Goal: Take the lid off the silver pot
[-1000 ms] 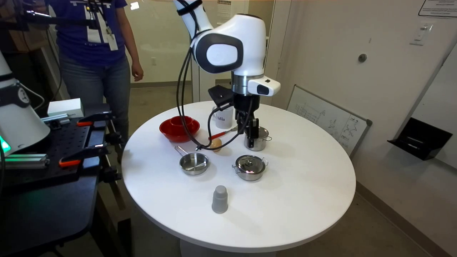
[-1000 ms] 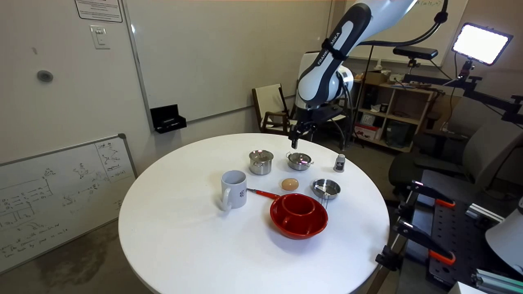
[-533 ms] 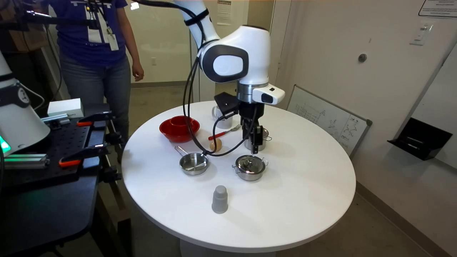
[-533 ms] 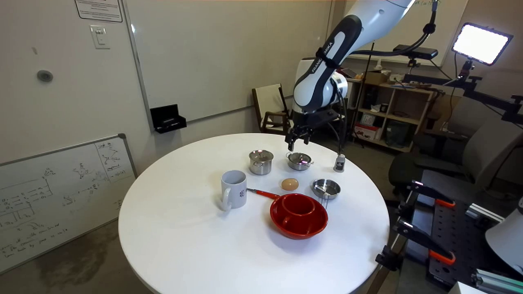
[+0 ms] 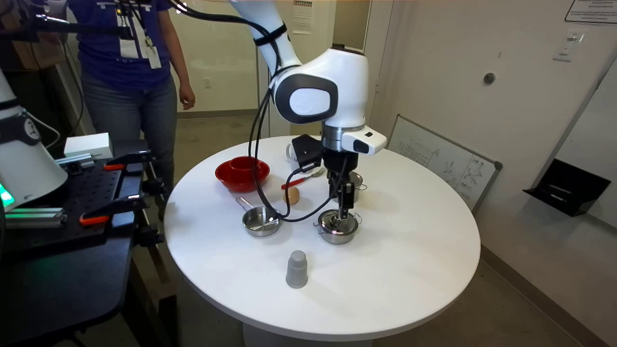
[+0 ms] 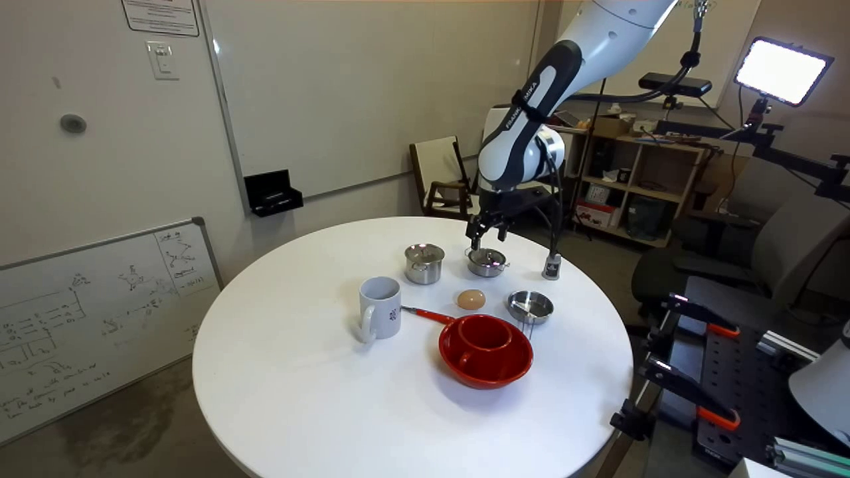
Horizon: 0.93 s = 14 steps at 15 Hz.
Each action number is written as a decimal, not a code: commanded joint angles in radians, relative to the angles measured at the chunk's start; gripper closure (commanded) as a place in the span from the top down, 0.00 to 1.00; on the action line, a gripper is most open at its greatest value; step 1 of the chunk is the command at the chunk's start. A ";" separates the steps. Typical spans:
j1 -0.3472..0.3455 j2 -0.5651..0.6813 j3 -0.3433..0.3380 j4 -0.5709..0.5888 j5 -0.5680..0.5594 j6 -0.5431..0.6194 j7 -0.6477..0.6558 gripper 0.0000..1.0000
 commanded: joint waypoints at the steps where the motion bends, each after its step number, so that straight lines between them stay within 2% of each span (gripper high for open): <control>1: -0.021 0.051 0.013 0.052 0.040 0.002 0.003 1.00; 3: -0.028 0.064 0.016 0.063 0.050 0.000 0.002 1.00; 4: -0.030 0.071 0.016 0.069 0.054 -0.001 0.003 0.89; 5: -0.031 0.076 0.016 0.074 0.056 -0.001 0.004 0.74; 8: -0.033 0.089 0.014 0.090 0.063 -0.004 0.008 0.53; 14: -0.034 0.093 0.013 0.107 0.071 -0.009 0.010 0.06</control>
